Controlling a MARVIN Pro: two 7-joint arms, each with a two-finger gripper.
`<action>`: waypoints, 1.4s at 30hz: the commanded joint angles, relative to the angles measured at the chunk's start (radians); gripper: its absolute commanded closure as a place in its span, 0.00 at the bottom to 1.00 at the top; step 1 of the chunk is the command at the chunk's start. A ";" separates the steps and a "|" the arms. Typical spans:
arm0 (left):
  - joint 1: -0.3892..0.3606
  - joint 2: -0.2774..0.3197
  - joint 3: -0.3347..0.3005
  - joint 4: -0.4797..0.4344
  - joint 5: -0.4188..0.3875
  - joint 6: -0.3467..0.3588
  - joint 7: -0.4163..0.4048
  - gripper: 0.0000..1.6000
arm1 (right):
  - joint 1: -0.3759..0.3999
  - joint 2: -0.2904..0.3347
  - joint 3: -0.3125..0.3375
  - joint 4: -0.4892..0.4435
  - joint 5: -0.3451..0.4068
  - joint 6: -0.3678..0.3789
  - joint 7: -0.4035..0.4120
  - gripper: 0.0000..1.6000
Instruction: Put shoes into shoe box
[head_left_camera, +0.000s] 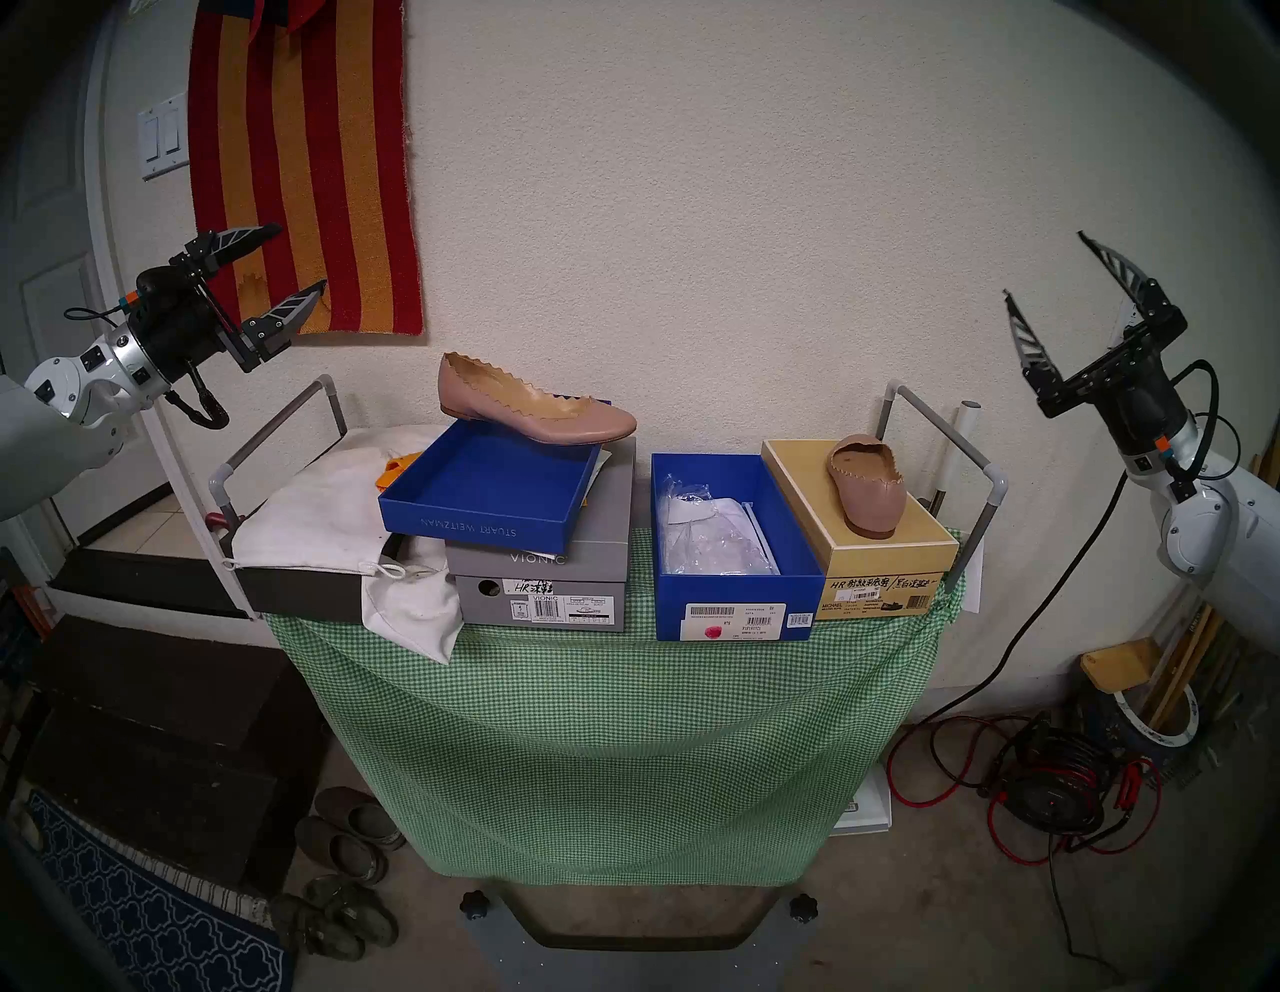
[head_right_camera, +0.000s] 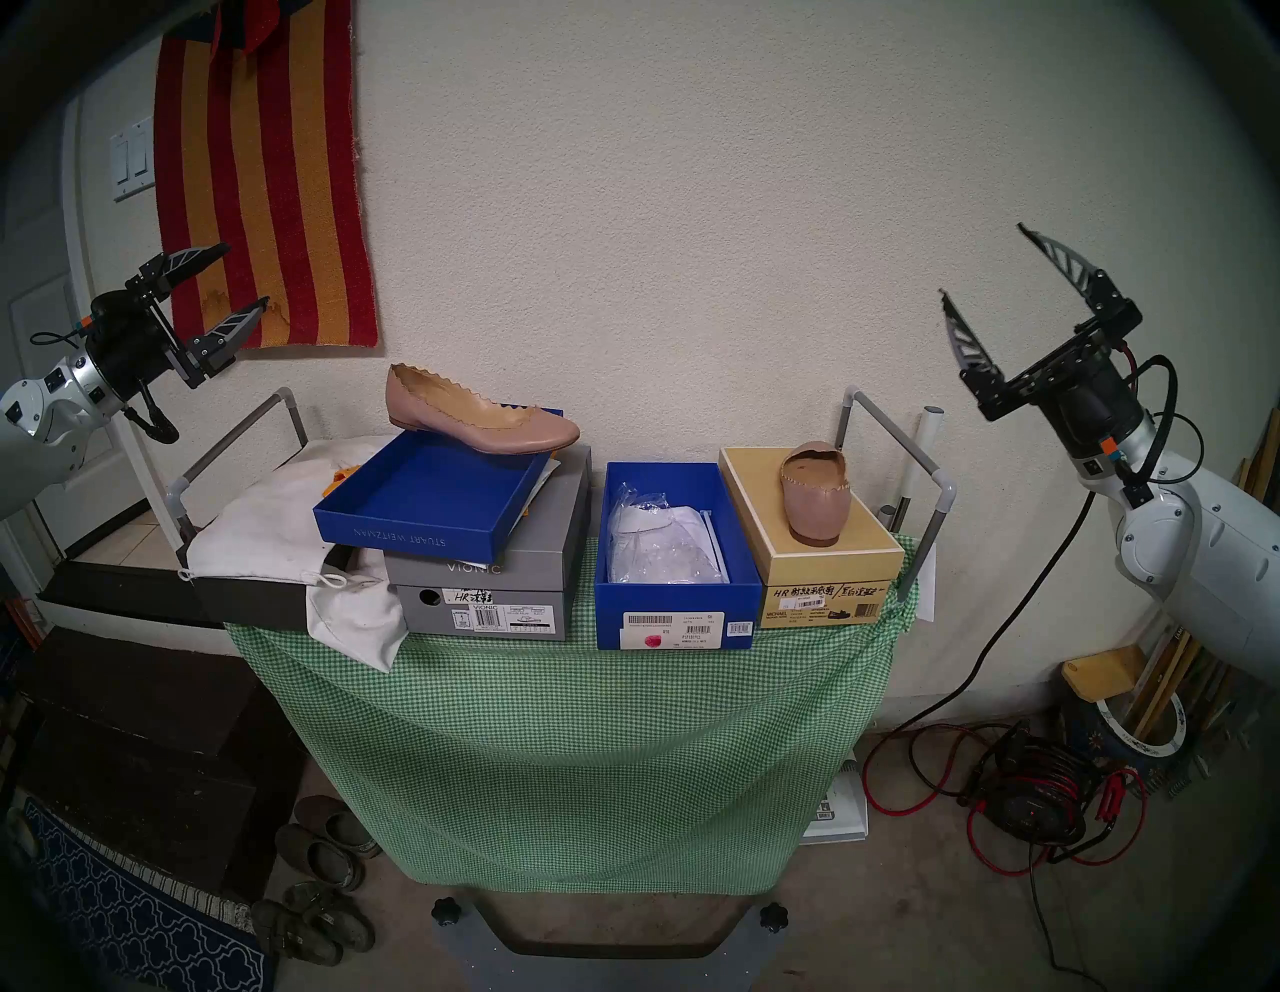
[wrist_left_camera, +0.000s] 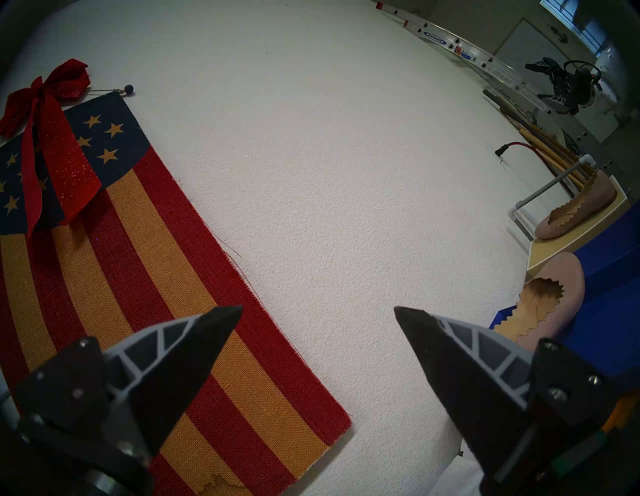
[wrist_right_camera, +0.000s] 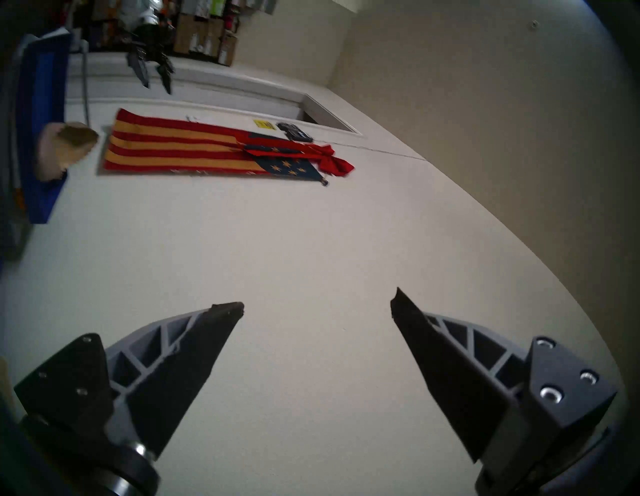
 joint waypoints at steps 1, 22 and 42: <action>-0.002 -0.002 -0.002 0.000 -0.001 0.001 0.002 0.00 | 0.024 0.001 -0.005 -0.035 -0.068 -0.067 0.111 0.00; -0.002 -0.001 -0.003 0.000 -0.001 0.001 0.000 0.00 | 0.104 0.001 0.066 -0.072 -0.040 -0.067 0.515 0.00; -0.002 -0.001 -0.003 0.000 -0.001 0.001 -0.001 0.00 | 0.123 0.001 0.062 -0.103 0.111 -0.067 0.906 0.00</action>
